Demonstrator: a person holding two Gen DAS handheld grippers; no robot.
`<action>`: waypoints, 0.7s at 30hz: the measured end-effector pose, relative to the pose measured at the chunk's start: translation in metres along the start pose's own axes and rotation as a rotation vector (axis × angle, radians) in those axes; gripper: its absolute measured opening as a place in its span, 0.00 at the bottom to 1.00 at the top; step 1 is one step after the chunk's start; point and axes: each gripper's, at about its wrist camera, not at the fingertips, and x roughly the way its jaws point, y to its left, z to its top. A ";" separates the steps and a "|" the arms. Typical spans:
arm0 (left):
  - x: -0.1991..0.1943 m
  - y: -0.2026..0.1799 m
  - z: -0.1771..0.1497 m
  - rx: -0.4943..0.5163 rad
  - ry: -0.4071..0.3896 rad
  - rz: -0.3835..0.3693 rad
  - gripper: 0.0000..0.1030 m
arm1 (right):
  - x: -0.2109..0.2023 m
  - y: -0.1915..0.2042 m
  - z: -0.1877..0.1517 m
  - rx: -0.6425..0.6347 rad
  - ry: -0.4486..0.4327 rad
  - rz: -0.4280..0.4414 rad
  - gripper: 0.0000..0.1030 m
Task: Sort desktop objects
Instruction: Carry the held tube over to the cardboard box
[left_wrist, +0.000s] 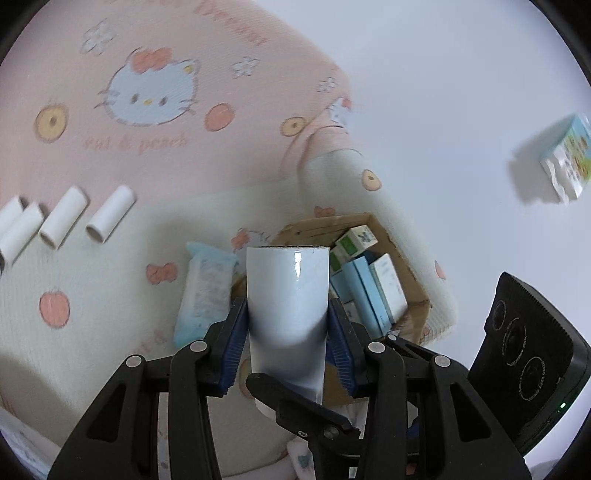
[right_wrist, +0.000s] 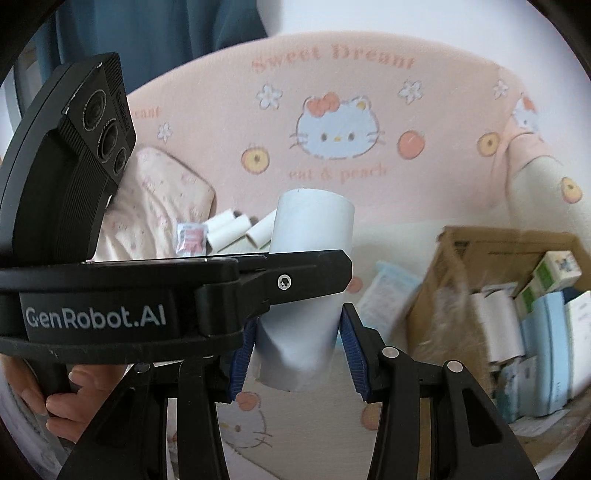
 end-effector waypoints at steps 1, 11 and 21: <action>0.002 -0.005 0.002 0.011 0.000 0.001 0.45 | -0.004 -0.003 0.001 0.002 -0.006 -0.004 0.42; 0.017 -0.051 0.019 0.084 0.005 0.004 0.45 | -0.038 -0.044 0.009 0.042 -0.080 -0.016 0.42; 0.048 -0.092 0.037 0.127 0.051 -0.008 0.45 | -0.059 -0.084 0.016 0.072 -0.112 -0.042 0.42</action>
